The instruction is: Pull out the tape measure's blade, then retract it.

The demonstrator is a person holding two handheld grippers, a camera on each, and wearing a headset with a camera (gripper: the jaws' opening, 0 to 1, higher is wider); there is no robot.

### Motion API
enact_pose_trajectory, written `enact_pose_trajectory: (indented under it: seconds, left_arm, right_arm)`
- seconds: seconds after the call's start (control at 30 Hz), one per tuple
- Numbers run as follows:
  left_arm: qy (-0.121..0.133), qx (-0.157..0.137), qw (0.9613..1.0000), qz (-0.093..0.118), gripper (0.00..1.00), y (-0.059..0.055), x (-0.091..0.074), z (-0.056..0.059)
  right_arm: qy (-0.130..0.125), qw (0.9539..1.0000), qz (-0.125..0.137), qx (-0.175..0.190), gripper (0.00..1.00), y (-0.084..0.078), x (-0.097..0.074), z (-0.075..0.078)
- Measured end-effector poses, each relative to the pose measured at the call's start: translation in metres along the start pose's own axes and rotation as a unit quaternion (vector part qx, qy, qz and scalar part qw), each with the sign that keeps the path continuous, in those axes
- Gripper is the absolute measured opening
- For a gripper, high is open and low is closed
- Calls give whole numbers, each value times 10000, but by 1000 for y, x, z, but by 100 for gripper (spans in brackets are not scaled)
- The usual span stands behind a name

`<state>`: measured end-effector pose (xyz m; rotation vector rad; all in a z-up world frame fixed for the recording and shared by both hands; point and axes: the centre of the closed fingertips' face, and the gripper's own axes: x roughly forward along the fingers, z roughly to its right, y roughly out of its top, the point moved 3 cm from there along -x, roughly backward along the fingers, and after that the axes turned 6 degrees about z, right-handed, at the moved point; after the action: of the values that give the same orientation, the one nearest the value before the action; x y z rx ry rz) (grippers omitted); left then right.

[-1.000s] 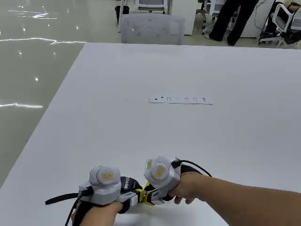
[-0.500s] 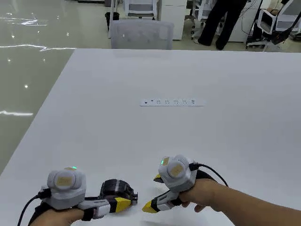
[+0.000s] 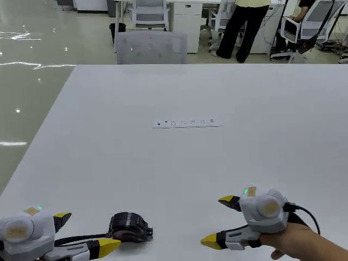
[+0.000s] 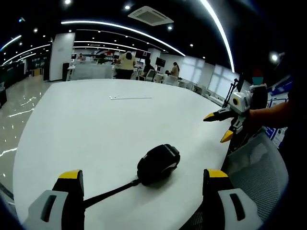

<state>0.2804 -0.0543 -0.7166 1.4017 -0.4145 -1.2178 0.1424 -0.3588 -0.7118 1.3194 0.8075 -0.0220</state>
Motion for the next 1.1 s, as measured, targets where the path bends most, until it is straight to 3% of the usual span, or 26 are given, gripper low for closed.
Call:
enact_pose_trajectory:
  seconds: [0.1, 0.23, 0.33, 0.6, 0.83, 0.93, 1.03, 1.1]
  left_arm:
    - [61, -15, 9999, 127, 100, -2, -11, -5]
    - [119, 43, 9995, 281, 100, 0, -18, -9]
    - [180, 115, 9996, 204, 100, -2, -23, -8]
    - [202, 176, 9995, 189, 100, -5, -33, -11]
    - [205, 157, 9996, 63, 100, -10, -36, -4]
    - [264, 429, 9986, -158, 100, -16, -35, -2]
    - [178, 226, 9996, -82, 100, -15, -35, 7]
    - [182, 291, 9994, -71, 100, -14, -36, 11]
  right_arm:
    - [-249, 9996, -1, 167, 74, -14, -25, 12]
    - [-430, 9987, -18, 287, 78, -27, -47, 20]
    - [-539, 9981, -127, 272, 80, -38, -59, 24]
    - [-875, 9952, -70, 434, 94, -56, -94, 29]
    - [-1005, 9943, -60, 357, 98, -62, -113, 27]
    - [-1050, 9936, -82, 399, 99, -66, -119, 29]
    - [-1038, 9939, -134, 350, 99, -68, -119, 30]
    - [-1022, 9940, -118, 375, 99, -67, -120, 31]
